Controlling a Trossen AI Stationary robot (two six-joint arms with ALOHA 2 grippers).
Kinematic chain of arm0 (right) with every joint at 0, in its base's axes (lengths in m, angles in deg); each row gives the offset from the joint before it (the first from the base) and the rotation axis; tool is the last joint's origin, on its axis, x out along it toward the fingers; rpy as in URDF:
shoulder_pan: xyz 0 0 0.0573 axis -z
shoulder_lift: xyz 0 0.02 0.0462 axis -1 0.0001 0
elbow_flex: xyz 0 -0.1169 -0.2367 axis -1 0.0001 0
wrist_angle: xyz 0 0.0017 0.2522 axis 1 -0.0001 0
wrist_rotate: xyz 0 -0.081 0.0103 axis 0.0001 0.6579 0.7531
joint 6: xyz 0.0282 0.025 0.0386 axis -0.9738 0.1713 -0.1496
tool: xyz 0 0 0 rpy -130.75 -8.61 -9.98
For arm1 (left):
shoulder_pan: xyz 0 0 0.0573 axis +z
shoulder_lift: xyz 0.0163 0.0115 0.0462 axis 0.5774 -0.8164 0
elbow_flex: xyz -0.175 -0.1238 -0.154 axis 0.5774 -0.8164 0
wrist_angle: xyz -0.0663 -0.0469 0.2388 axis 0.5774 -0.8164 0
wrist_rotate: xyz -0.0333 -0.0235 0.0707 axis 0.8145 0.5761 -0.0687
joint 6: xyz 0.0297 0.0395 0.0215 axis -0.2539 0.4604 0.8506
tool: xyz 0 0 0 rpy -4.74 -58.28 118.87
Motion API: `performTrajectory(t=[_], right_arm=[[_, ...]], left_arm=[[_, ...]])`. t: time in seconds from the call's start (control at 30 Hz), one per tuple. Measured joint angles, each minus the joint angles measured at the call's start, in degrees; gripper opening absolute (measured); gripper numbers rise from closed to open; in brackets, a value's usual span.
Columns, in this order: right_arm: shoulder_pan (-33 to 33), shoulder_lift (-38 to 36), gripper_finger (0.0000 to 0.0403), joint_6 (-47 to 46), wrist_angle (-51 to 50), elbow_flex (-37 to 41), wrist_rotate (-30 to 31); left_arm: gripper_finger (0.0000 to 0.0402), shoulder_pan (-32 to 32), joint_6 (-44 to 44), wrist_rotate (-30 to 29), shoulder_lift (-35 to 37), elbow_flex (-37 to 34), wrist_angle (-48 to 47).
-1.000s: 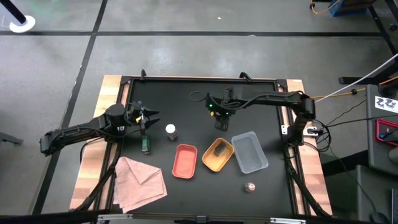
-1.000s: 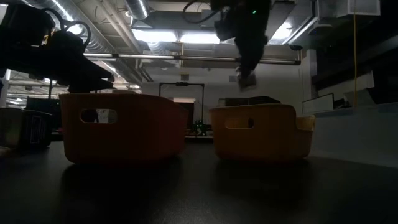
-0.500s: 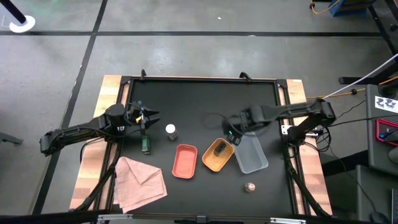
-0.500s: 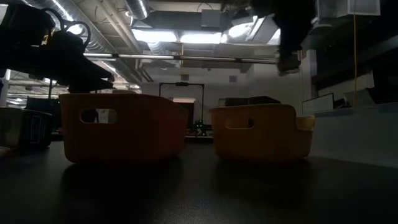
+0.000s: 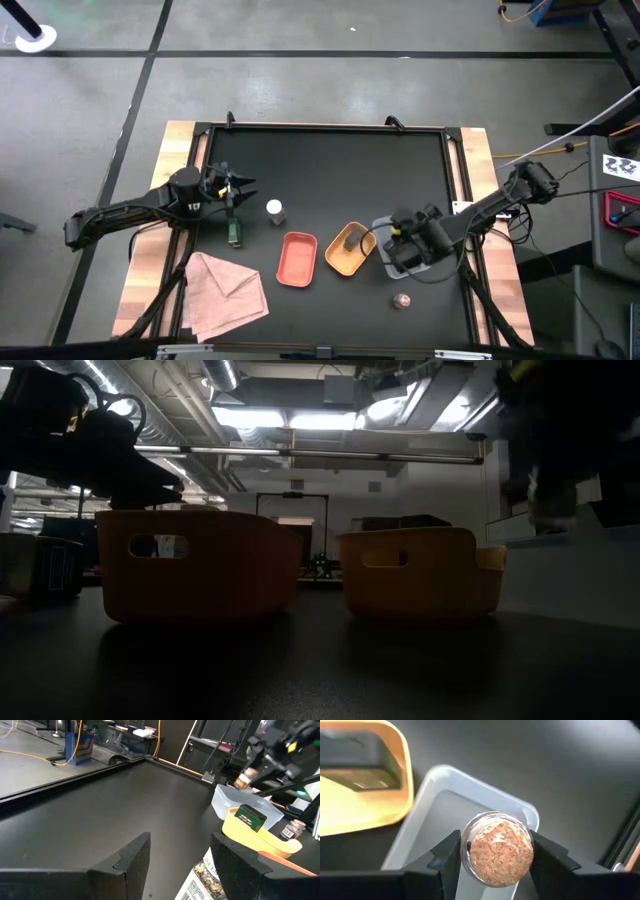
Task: Sort spices by type
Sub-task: Put the top brown spice bottle into the transparent bin
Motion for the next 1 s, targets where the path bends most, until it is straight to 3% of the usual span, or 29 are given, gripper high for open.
performTrajectory(t=[0.3,0.6,1.0], right_arm=[[-0.31,0.04,0.0190,-0.61,15.72,12.99,-0.84],[-0.24,0.04,0.0192,-0.76,22.62,17.29,-0.52],[-0.22,0.04,0.0226,-1.22,22.60,17.39,-0.37]], left_arm=[[0.0196,0.00,0.00,0.00,0.00,0.00,-0.01],[0.0196,0.00,0.00,0.00,0.00,0.00,-0.01],[0.0196,0.00,0.00,0.00,0.00,0.00,-0.01]])
